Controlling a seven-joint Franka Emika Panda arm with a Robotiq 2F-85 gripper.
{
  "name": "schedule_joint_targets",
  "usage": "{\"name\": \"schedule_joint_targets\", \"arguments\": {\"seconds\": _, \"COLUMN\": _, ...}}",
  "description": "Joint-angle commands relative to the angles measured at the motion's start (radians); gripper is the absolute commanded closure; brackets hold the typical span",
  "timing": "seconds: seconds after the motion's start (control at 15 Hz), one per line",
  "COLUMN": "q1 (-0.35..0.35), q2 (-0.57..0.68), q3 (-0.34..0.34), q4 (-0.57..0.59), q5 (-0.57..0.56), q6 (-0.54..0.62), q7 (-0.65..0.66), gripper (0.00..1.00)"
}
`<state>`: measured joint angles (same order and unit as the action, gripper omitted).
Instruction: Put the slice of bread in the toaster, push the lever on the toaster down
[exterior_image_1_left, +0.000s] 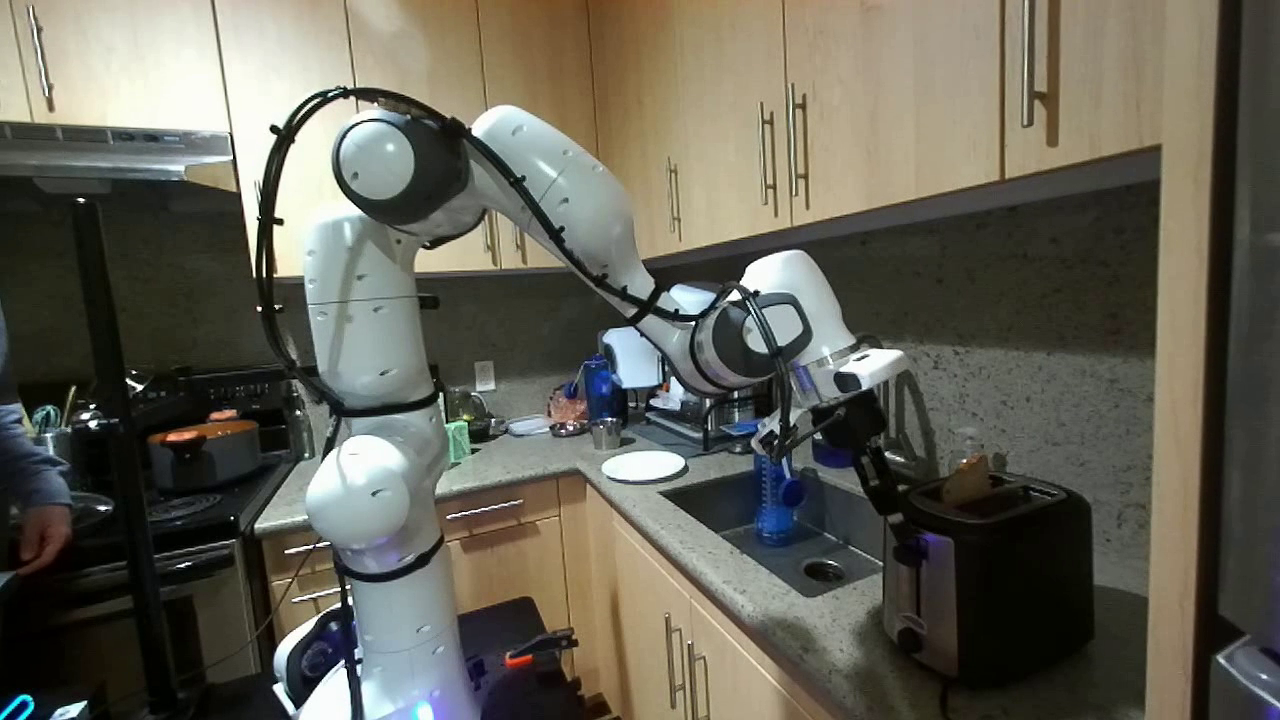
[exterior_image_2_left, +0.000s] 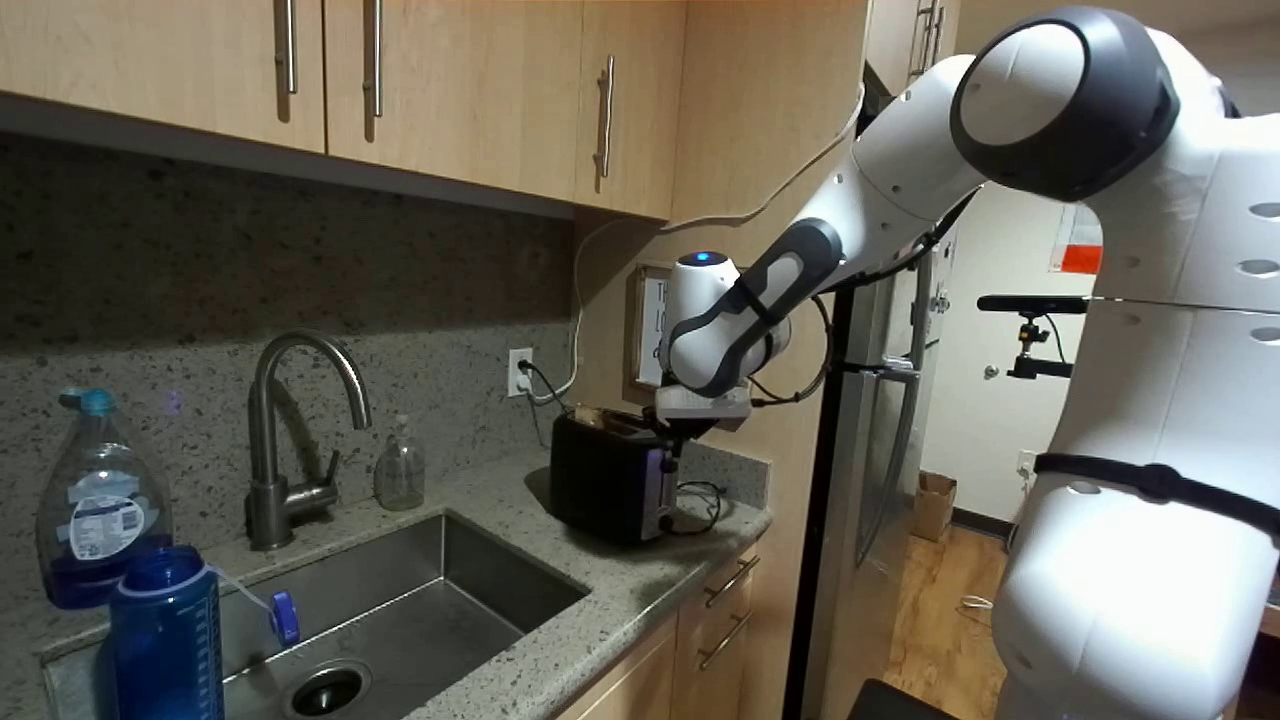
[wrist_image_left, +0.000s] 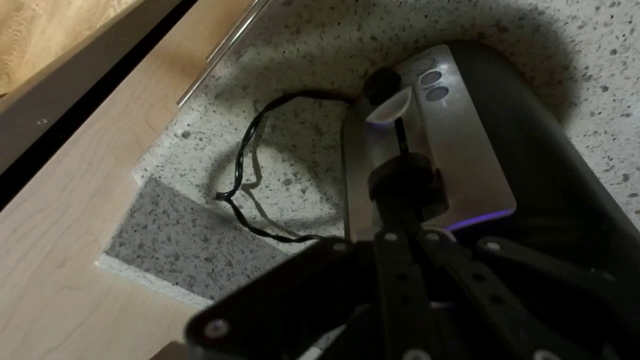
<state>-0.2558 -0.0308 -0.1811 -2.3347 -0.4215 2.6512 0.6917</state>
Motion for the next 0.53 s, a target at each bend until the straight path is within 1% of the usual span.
{"name": "schedule_joint_targets", "arguments": {"seconds": 0.0, "q1": 0.000, "q2": 0.044, "q3": -0.009, "q4": -0.054, "q5": -0.077, "q6": 0.112, "q7": 0.111, "gripper": 1.00}}
{"name": "schedule_joint_targets", "arguments": {"seconds": 0.27, "q1": 0.025, "q2": 0.145, "q3": -0.032, "q4": -0.064, "q5": -0.099, "q6": 0.200, "q7": 0.184, "gripper": 1.00}}
{"name": "schedule_joint_targets", "arguments": {"seconds": 0.47, "q1": 0.058, "q2": 0.204, "q3": -0.075, "q4": -0.061, "q5": -0.072, "q6": 0.247, "q7": 0.182, "gripper": 1.00}}
